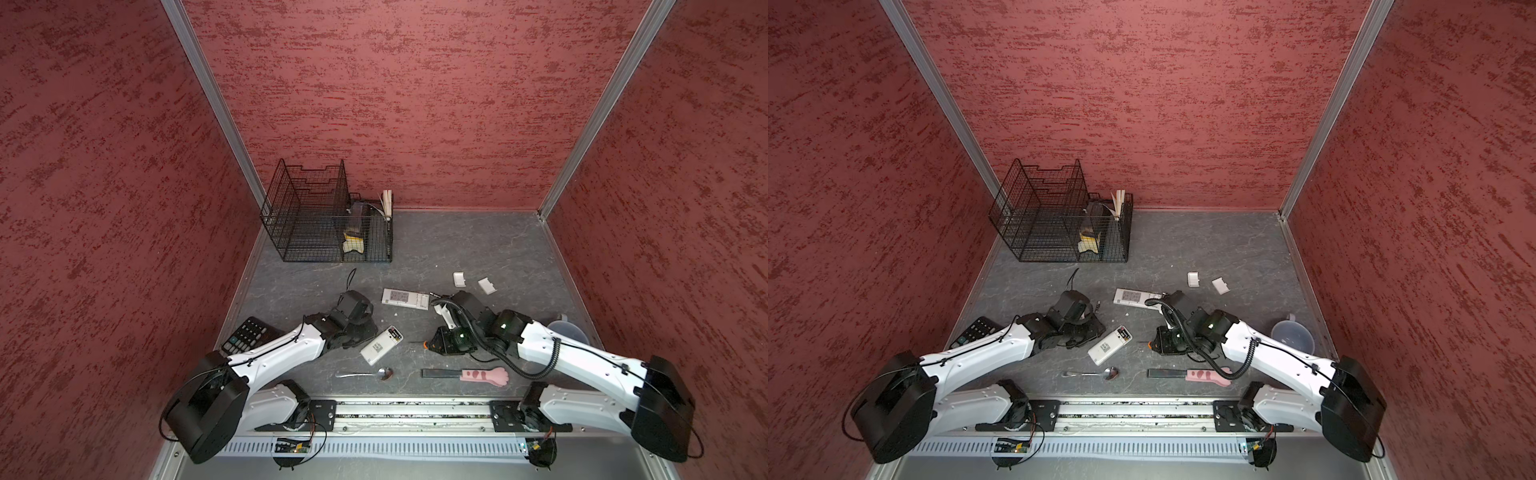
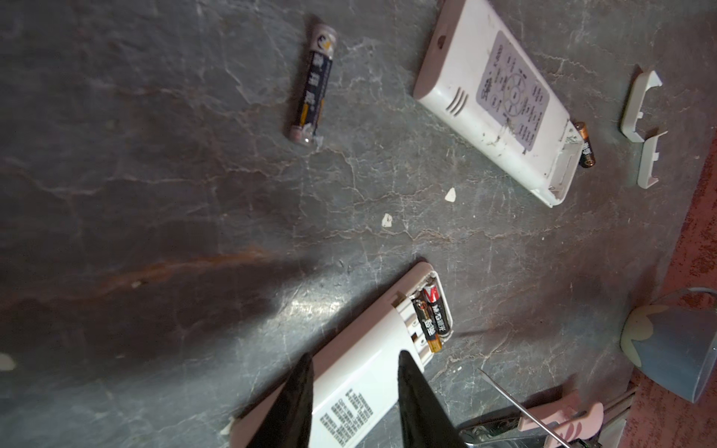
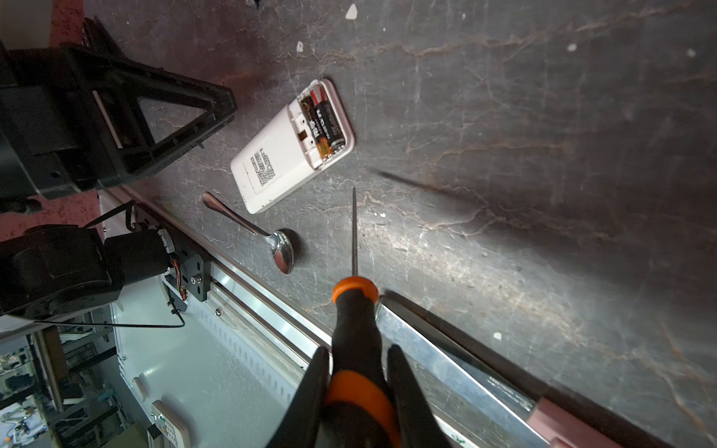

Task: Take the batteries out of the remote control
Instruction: 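Lower the small white remote with the left gripper while the right lowers the screwdriver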

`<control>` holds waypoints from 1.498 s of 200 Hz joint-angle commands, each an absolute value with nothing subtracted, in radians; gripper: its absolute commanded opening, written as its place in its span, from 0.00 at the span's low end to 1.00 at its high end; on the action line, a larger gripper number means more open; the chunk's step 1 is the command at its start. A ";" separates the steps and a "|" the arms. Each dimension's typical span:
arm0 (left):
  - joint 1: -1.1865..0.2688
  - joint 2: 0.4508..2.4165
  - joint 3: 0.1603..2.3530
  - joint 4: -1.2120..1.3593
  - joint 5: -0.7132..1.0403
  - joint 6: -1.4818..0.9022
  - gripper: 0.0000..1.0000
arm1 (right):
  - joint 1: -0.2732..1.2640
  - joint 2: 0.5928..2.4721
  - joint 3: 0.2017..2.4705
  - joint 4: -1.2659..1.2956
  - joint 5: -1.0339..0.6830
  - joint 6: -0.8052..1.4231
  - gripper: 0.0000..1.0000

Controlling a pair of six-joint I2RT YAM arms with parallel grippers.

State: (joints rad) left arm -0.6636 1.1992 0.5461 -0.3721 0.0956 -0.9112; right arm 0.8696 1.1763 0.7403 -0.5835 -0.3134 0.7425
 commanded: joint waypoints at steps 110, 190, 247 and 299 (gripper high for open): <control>-0.672 1.172 0.527 -0.404 0.048 -0.905 0.51 | 0.887 1.281 0.709 -0.368 -0.327 0.785 0.00; -0.696 1.161 0.512 -0.400 0.064 -0.897 0.55 | 0.887 1.361 0.779 -0.345 -0.318 0.747 0.00; -0.776 1.220 0.574 -0.466 0.007 -0.819 0.62 | 0.885 1.368 0.819 -0.395 -0.297 0.730 0.00; -0.889 1.316 0.628 -0.475 -0.086 -0.789 0.69 | 0.885 1.271 0.815 -0.507 -0.224 0.736 0.00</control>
State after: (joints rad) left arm -0.8509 1.2781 0.5961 -0.4633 -0.0200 -0.8246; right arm 0.8803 1.3300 0.7921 -0.4393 -0.2859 0.7395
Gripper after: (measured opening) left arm 0.678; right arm 0.246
